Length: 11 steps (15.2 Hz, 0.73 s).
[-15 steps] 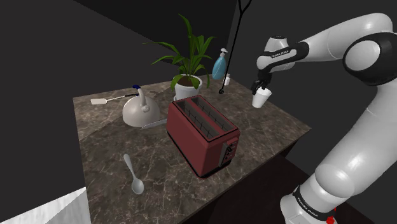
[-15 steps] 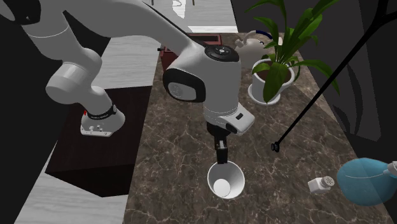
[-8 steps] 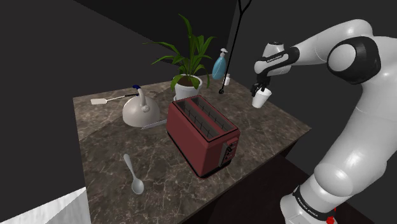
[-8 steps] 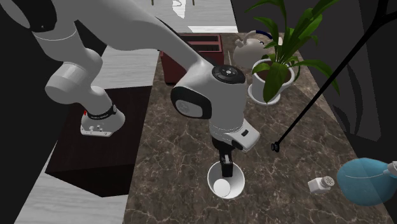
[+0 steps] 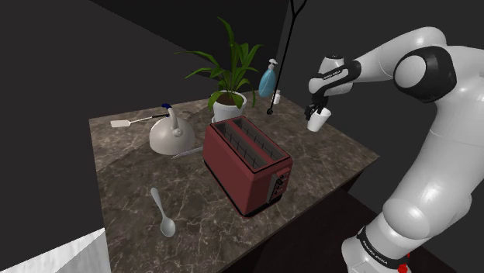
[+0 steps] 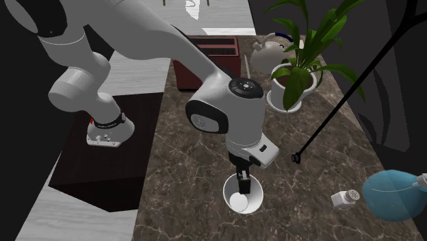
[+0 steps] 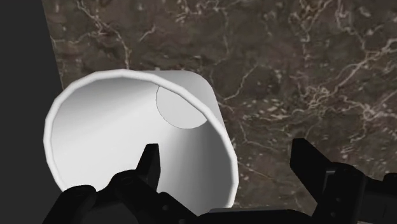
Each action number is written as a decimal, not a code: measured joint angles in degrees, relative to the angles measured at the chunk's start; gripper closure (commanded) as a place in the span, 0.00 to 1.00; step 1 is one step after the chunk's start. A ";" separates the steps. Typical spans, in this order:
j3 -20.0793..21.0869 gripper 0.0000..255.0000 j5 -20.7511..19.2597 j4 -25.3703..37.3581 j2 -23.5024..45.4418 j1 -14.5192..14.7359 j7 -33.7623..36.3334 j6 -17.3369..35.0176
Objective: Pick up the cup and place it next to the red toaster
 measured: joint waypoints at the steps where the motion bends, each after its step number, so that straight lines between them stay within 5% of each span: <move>1: 0.00 0.00 0.00 0.01 0.01 0.00 0.00 0.01; 2: 0.00 1.00 0.01 0.01 0.02 -0.01 -0.01 0.01; 11: 0.00 1.00 0.01 0.01 0.01 0.00 -0.01 0.02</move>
